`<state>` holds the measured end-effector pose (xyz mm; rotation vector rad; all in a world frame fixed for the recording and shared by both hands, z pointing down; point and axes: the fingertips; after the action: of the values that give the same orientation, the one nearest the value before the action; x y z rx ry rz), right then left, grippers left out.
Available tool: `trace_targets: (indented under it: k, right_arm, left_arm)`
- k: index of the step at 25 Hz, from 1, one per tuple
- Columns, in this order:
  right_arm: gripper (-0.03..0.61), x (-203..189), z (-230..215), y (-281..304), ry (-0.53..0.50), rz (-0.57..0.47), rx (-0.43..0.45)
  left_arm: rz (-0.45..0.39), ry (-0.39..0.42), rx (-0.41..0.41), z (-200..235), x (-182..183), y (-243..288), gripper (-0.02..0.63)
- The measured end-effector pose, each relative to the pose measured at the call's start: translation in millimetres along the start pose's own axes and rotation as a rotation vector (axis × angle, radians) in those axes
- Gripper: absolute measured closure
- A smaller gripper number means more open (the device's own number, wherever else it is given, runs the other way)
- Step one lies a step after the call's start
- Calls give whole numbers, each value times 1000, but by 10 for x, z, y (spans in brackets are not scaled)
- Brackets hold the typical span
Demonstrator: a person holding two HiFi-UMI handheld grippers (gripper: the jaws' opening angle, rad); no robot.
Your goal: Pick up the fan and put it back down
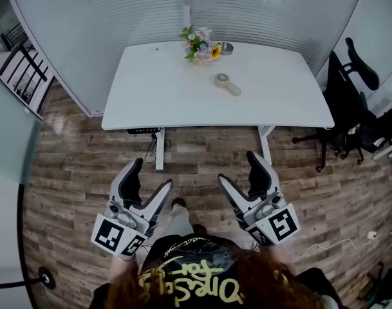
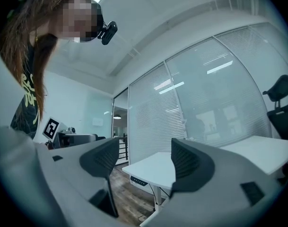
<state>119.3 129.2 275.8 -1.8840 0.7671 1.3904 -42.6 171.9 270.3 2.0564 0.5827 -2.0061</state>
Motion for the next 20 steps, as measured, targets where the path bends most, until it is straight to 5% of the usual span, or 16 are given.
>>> trace_targets:
  k: [9, 20]
  right_arm:
    - [253, -47, -186, 235, -16, 1, -10]
    - [253, 6, -805, 1070, -66, -26, -56]
  left_arm:
    - [6, -4, -16, 219, -140, 217, 293]
    - [-37, 10, -85, 900, -271, 1076, 293]
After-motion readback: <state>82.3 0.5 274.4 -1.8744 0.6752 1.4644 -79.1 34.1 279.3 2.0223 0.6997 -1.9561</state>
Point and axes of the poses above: the fingertips, and each gripper's own axes: y forward along the fingers, z to its left, x out of its top, and after that the axes turned 7 degrees about y, right-handed
